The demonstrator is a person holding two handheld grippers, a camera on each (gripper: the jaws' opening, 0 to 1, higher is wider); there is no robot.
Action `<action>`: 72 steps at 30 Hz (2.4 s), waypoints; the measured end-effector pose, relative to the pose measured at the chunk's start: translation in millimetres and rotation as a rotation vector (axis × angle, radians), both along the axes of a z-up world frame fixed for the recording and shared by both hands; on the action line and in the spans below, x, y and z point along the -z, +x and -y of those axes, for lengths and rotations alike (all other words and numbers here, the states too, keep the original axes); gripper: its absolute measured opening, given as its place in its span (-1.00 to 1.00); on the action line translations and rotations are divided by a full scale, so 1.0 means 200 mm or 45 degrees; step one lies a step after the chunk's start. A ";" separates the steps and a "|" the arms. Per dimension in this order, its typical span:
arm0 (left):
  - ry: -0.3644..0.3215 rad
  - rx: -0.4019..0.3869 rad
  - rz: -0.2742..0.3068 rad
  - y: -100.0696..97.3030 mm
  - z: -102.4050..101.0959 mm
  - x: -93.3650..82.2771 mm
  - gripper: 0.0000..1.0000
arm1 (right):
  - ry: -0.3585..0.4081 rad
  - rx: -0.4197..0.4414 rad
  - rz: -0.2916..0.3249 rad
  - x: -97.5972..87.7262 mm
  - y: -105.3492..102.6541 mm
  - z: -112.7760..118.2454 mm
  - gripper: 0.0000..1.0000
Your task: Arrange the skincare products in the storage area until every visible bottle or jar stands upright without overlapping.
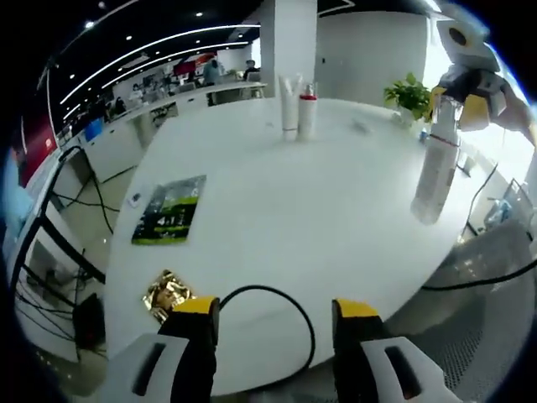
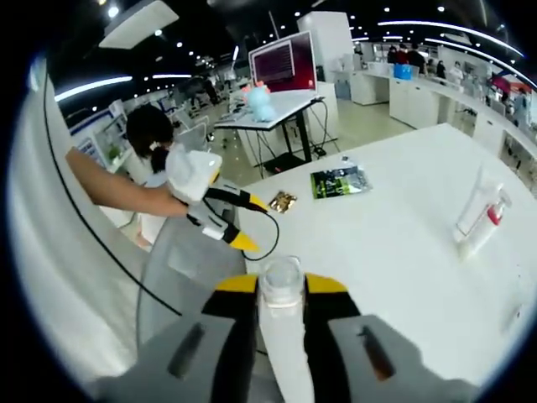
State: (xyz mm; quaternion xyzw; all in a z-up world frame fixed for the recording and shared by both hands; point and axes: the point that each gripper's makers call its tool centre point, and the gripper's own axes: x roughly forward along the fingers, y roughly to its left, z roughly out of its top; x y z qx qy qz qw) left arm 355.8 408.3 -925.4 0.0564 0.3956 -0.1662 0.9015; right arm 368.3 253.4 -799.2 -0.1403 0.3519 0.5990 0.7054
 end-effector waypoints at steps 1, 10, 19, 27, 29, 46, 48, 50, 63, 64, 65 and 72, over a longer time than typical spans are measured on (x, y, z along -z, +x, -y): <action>0.005 0.000 0.004 0.01 0.00 0.01 0.16 | -0.003 -0.001 0.002 0.00 0.00 0.00 -0.63; 0.088 0.010 -0.035 0.00 -0.02 0.07 0.25 | 0.014 0.034 0.029 -0.01 0.02 0.02 -0.63; 0.293 0.155 -0.037 -0.05 -0.02 0.13 0.12 | -0.044 0.072 0.013 0.08 0.03 0.07 -0.63; 0.232 0.111 0.001 -0.03 -0.02 0.09 0.11 | -0.114 0.089 0.087 0.10 0.21 0.07 -0.63; 0.180 0.071 0.021 -0.02 -0.01 0.07 0.03 | -0.138 0.062 0.126 0.10 0.28 0.05 -0.63; 0.169 0.035 0.030 0.00 -0.04 0.08 -0.13 | -0.197 0.089 0.333 0.24 1.01 -0.04 -0.63; 0.147 0.020 0.047 0.01 -0.04 0.06 -0.14 | -0.212 0.095 0.350 0.26 1.08 -0.04 -0.63; 0.126 0.017 0.053 0.01 -0.03 0.06 -0.15 | -0.211 0.102 0.353 0.28 1.12 -0.03 -0.63; -0.244 0.015 0.087 0.02 0.14 -0.06 -0.34 | -0.255 0.154 0.277 0.39 1.24 0.01 -0.63; -0.229 0.017 0.090 0.02 0.14 -0.05 -0.28 | -0.261 0.151 0.286 0.40 1.25 0.01 -0.63; -0.233 0.020 0.100 0.02 0.14 -0.06 -0.23 | -0.266 0.152 0.298 0.40 1.26 0.02 -0.63; -0.201 0.024 0.097 0.02 0.13 -0.04 -0.22 | -0.289 0.130 0.400 0.43 1.38 0.05 -0.63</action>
